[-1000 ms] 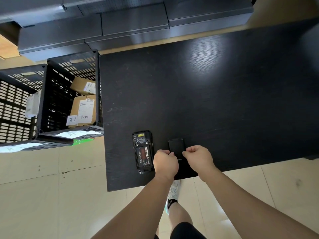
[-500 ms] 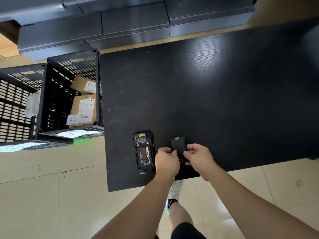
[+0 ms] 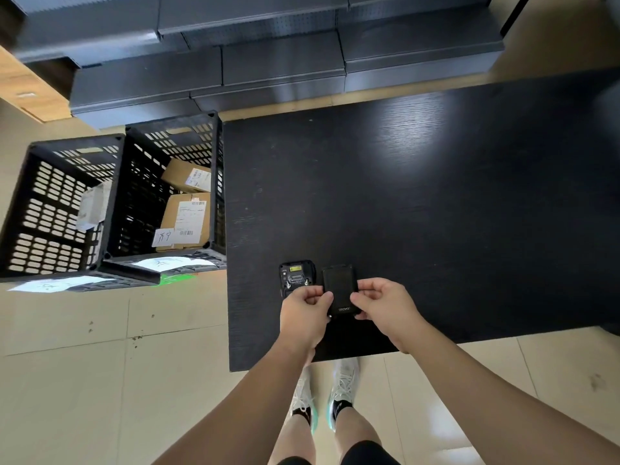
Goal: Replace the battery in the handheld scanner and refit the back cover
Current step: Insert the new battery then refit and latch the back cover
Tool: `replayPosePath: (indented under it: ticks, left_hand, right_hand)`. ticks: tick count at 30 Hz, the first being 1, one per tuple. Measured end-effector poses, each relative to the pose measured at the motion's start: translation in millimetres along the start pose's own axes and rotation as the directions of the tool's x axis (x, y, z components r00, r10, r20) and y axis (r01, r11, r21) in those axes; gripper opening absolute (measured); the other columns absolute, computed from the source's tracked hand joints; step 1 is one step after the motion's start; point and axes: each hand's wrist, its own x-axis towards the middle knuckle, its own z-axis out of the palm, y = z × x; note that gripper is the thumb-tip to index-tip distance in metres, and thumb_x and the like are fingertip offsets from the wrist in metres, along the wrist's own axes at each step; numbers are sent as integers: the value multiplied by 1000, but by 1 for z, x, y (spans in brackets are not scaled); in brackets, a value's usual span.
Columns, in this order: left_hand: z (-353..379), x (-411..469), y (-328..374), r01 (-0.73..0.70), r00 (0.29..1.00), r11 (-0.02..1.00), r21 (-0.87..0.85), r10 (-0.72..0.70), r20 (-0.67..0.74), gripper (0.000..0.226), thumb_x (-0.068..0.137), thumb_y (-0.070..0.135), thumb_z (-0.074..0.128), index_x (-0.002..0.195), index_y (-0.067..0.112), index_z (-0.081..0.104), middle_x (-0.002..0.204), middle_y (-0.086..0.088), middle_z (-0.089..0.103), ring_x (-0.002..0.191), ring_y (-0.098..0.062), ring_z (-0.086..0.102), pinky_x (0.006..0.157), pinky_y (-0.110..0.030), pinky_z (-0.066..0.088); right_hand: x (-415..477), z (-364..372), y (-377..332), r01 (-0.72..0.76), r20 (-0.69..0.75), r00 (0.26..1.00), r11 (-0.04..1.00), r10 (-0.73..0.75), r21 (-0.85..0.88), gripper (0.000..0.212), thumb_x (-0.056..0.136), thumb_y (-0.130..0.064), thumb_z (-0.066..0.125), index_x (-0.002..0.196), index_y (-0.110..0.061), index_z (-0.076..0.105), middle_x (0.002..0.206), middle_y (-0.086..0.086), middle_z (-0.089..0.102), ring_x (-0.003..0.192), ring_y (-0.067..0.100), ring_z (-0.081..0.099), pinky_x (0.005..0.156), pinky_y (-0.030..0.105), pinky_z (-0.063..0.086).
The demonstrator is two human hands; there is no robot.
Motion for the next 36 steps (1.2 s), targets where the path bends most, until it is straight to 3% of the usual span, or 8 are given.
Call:
replayPosePath:
  ticks: [7, 11, 15, 17, 22, 31, 36]
  left_hand:
    - [-50, -3, -19, 21, 994, 1000, 14, -20, -106, 14, 87, 21, 71, 100, 17, 70, 87, -5, 76, 83, -23, 73, 66, -29, 59]
    - [-62, 1, -33, 21, 991, 999, 43, -15, -131, 9, 84, 21, 73, 92, 22, 70, 83, -2, 75, 81, -22, 73, 76, -39, 62]
    - [-69, 8, -36, -24, 987, 990, 138, 45, -153, 9, 83, 22, 74, 91, 22, 70, 81, 1, 73, 75, -14, 69, 71, -29, 57]
    - [-71, 12, -36, -57, 985, 982, 182, 85, -149, 10, 83, 21, 75, 92, 20, 70, 80, 3, 73, 74, -12, 68, 69, -25, 54]
    - [-73, 19, -34, -102, 985, 968, 228, 130, -112, 10, 82, 18, 74, 91, 19, 71, 79, 2, 73, 76, -16, 70, 74, -33, 59]
    - [-77, 21, -38, -115, 988, 968, 225, 136, -78, 10, 81, 12, 75, 87, 17, 70, 79, -3, 72, 74, -19, 68, 80, -42, 59]
    - [-75, 21, -39, -119, 986, 962, 245, 144, -87, 10, 81, 13, 75, 87, 18, 70, 76, 0, 71, 74, -19, 69, 79, -40, 60]
  right_hand:
    - [-7, 54, 6, -23, 20, 1000, 1000, 23, 14, 19, 86, -4, 72, 101, -14, 66, 88, 2, 73, 80, 14, 71, 64, 24, 59]
    - [-1, 71, 20, 3, -14, 1000, 995, -4, -102, 18, 82, -13, 76, 100, -13, 70, 87, 1, 75, 76, 14, 71, 63, 23, 57]
    - [10, 77, 25, 34, -39, 998, 984, -41, -173, 16, 81, -21, 77, 96, -17, 71, 84, -1, 74, 68, 13, 69, 71, 29, 59]
    - [15, 80, 27, 54, -48, 997, 982, -63, -180, 17, 81, -19, 78, 96, -15, 72, 83, 0, 74, 69, 15, 69, 73, 32, 60]
    - [21, 82, 30, 84, -68, 993, 983, -96, -166, 17, 80, -14, 78, 96, -8, 72, 80, 2, 72, 68, 14, 68, 73, 34, 61]
    - [22, 79, 37, 117, -46, 990, 957, -134, -265, 13, 80, -19, 79, 92, -18, 72, 83, 2, 72, 78, 18, 72, 75, 37, 62]
    - [18, 79, 35, 127, -64, 987, 956, -148, -264, 11, 81, -15, 78, 91, -16, 72, 83, 3, 72, 77, 21, 72, 74, 35, 61]
